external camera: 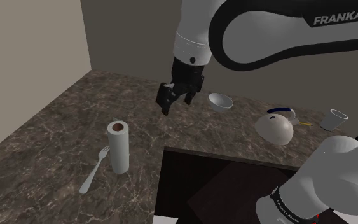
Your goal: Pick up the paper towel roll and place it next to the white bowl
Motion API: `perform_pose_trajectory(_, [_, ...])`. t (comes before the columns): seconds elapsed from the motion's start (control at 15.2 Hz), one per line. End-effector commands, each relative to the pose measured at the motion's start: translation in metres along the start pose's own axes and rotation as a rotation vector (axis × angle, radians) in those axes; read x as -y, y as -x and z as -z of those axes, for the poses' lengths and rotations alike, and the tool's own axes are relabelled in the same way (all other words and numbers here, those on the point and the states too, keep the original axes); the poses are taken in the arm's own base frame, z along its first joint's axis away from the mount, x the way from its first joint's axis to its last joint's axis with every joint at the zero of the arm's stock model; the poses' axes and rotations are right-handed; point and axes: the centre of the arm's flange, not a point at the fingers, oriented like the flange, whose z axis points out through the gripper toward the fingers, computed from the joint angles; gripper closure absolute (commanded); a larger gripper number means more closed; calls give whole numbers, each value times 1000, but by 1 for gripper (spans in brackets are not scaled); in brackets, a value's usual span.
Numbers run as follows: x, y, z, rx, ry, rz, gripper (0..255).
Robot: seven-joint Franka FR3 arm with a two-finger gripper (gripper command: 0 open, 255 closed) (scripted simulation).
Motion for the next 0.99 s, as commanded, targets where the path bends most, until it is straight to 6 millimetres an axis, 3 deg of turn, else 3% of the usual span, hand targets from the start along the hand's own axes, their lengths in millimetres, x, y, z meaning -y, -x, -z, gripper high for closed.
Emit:
perform_pose_trajectory(0.0, [25, -7, -9, -1, 2, -2, 0])
perform_pose_trajectory(0.73, [159, -54, -48, -5, 21, -9, 0])
perform_pose_trajectory(0.92, [158, -54, -64, -5, 21, -9, 0])
